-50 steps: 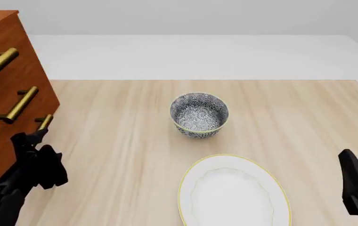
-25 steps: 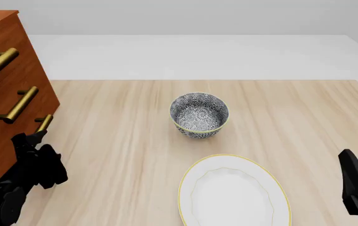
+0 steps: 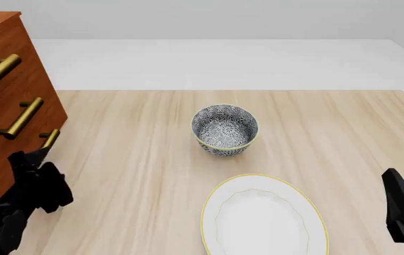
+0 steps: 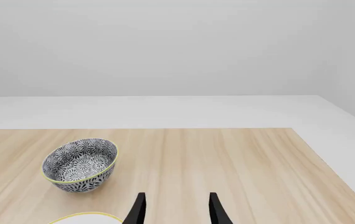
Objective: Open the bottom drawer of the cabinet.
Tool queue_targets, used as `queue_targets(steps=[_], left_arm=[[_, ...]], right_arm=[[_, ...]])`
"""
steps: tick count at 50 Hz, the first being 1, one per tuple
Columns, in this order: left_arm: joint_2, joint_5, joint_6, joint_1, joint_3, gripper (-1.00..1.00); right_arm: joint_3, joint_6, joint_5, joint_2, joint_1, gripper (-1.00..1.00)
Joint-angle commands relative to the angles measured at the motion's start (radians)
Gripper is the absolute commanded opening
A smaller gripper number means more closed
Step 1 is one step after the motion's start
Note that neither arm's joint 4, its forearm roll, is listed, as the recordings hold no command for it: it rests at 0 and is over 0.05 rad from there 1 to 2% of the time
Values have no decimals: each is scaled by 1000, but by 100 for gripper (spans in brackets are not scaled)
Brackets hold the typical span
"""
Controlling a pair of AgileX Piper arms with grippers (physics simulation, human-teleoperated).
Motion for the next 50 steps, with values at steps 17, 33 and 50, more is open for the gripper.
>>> queue_targets(steps=[17,33,50], left_arm=[[17,0,-8,33,-17,100],[37,0,-10,44,-29,100],[51,0,-9,64,-38,100]], right_arm=[[0,0,0,0,0,100],[0,0,0,0,0,100],[0,0,0,0,0,100]])
